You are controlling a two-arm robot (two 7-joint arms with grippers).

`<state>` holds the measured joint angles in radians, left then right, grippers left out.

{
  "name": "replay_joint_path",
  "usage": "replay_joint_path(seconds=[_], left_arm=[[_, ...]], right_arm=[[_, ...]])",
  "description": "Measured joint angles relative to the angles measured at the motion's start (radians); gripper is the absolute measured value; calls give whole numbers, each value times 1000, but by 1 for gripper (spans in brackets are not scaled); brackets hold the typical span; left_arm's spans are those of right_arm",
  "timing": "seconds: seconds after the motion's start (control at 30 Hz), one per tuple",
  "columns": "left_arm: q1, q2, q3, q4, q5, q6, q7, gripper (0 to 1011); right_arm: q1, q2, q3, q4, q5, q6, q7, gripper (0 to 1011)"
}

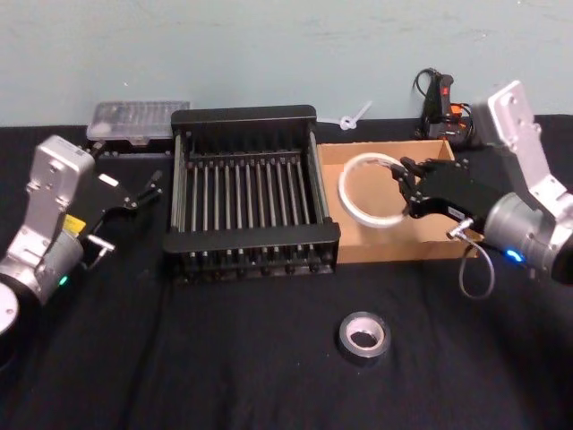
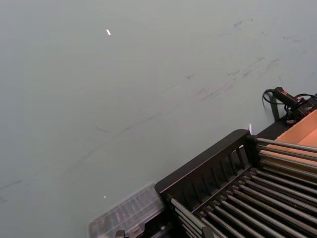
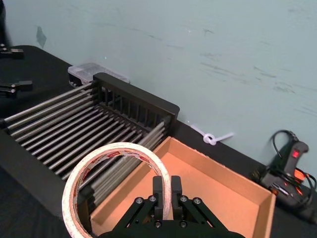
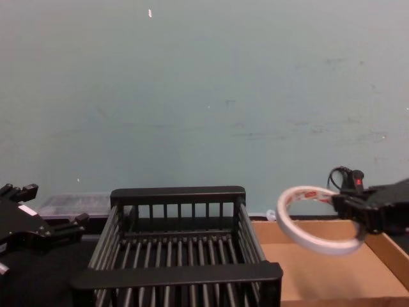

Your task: Pick up the white tape and place it into the black box , Pick up the silver tape and place it into the brown box.

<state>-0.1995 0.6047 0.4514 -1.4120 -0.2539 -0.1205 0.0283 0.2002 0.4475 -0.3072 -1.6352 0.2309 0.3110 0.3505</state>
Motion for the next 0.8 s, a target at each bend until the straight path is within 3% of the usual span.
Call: replay_joint_path(seconds=[0.43,0.8], left_arm=[[0,0,0,0,0,0,0,1001],[0,0,0,0,0,0,0,1001]], right_arm=[[138,-72,-82,136,-60,-5,19,104],[253,-149,-156,288,-122,-30,41,104]])
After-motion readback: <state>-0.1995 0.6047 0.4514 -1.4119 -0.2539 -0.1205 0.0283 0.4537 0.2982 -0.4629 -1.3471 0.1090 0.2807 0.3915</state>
